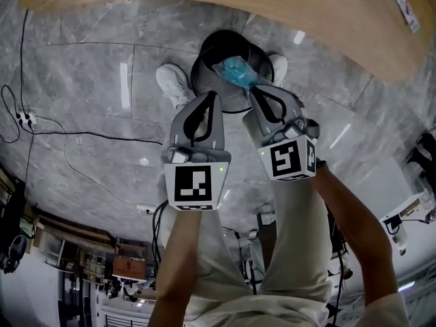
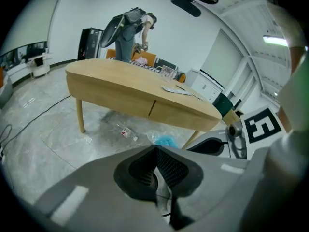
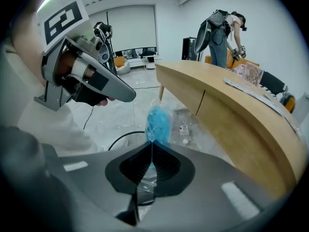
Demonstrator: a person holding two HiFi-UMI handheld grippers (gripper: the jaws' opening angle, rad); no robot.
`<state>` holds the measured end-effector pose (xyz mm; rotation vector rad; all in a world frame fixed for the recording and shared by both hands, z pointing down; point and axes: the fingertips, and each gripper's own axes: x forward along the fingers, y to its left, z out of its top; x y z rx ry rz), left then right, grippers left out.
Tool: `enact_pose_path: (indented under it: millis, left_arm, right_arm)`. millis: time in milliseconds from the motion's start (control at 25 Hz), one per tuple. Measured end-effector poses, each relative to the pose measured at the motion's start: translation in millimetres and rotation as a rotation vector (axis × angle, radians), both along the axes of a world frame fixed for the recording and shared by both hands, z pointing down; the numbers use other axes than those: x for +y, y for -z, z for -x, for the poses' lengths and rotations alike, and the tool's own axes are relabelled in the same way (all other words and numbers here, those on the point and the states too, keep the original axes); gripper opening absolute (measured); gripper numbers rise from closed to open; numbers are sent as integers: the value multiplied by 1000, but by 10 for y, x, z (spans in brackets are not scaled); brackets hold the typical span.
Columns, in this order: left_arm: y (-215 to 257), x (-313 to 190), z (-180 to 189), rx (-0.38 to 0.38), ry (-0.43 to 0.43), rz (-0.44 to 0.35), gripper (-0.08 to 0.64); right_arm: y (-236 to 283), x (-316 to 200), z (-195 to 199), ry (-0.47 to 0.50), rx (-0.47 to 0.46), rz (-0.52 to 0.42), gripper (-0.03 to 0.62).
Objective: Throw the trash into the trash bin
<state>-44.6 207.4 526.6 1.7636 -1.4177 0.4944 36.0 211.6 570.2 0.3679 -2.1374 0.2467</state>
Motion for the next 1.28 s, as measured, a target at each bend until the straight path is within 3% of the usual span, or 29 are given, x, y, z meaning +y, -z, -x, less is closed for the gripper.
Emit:
enact_pose_path:
  millis: [120,400,600,880,920,1000,1040,1280]
  left_arm:
    - [-191,26,9,-29,-51,2,0]
    - [-452,165,-235,8,-117,69,0]
    - [-569,201,-237,0,-66,103,0]
    - [-675,308,-283,7,-66,165,0]
    - [-681,310,-289,7,-66,168,0]
    - [-691,302,-289,5,-63,171,0]
    - [-695,294,-289,4,-64,170,0]
    - [-676,285,-221,-4,-56,158,0]
  right_arm:
    - [-163,31,-22,5,13,3,28]
    - [-497,128,-53,29,38,31,28]
    - [-727,171,-74,35,57,53,28]
    - [-964,287,-64,64,83,104,33]
    - [-994,304,-75,64,86,123,43]
    - [-1046,315,-107,57,96,157,144]
    - [-1057,300,-127,54,100,160,158]
    - [-889,154,-163,29,81,126,133]
